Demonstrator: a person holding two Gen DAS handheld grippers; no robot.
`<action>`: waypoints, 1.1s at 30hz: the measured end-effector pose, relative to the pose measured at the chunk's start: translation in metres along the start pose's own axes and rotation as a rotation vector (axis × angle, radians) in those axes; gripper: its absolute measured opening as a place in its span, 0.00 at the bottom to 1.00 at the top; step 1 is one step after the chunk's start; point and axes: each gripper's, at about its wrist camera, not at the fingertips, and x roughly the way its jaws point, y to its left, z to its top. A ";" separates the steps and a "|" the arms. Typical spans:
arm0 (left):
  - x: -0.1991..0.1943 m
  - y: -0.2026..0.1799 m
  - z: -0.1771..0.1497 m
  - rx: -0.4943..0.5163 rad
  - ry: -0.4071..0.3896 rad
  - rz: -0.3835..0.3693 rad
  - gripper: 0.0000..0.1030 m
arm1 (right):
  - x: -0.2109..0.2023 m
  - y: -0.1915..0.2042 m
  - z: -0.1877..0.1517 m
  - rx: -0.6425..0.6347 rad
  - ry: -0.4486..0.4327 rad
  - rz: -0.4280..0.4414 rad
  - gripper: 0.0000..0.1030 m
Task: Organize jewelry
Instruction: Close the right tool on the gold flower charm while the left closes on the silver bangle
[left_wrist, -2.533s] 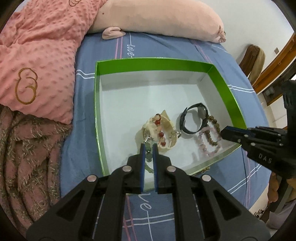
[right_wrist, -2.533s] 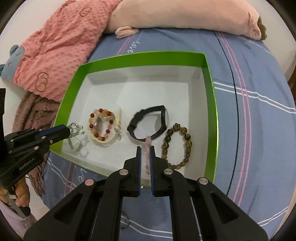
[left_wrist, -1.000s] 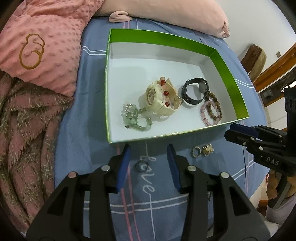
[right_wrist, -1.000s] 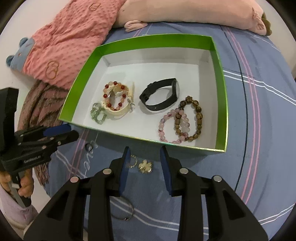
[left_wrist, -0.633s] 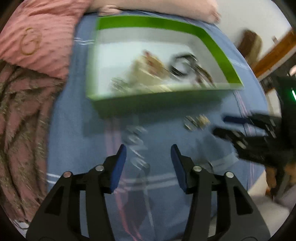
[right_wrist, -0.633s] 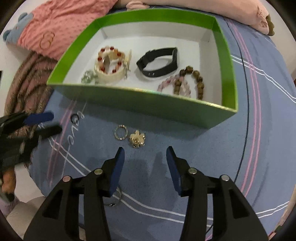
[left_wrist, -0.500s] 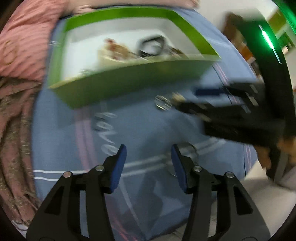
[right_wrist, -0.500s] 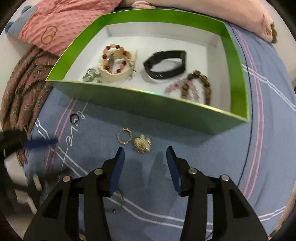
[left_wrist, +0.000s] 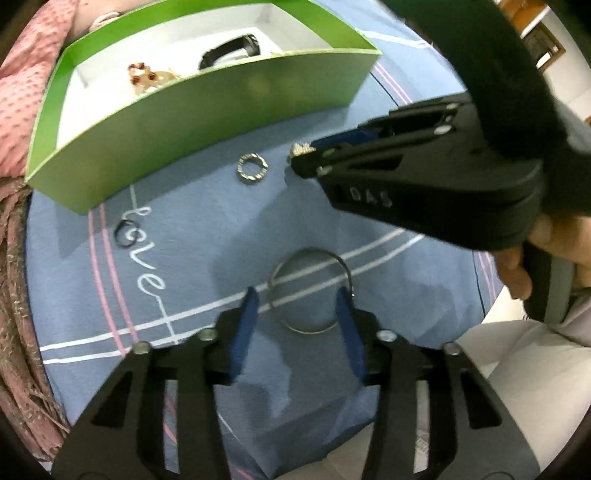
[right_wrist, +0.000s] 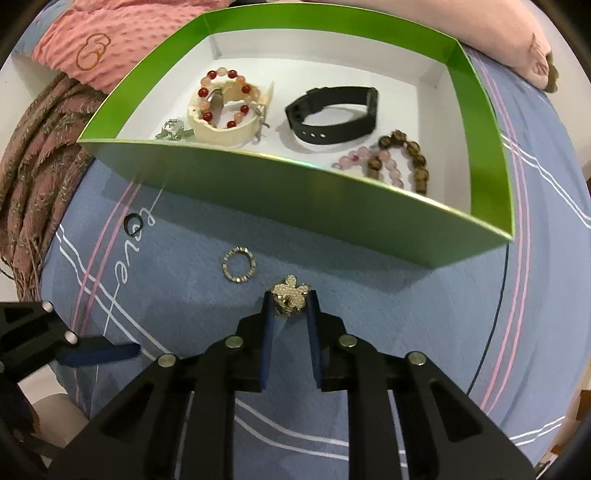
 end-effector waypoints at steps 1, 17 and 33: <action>0.003 -0.001 0.001 0.002 0.010 0.004 0.26 | -0.001 -0.002 -0.002 0.007 0.000 0.006 0.17; 0.001 0.019 -0.004 -0.043 0.009 -0.004 0.00 | -0.007 -0.026 -0.020 0.061 -0.006 0.044 0.17; 0.013 0.006 -0.004 -0.023 -0.002 0.088 0.15 | -0.004 -0.018 -0.015 0.059 0.009 0.049 0.17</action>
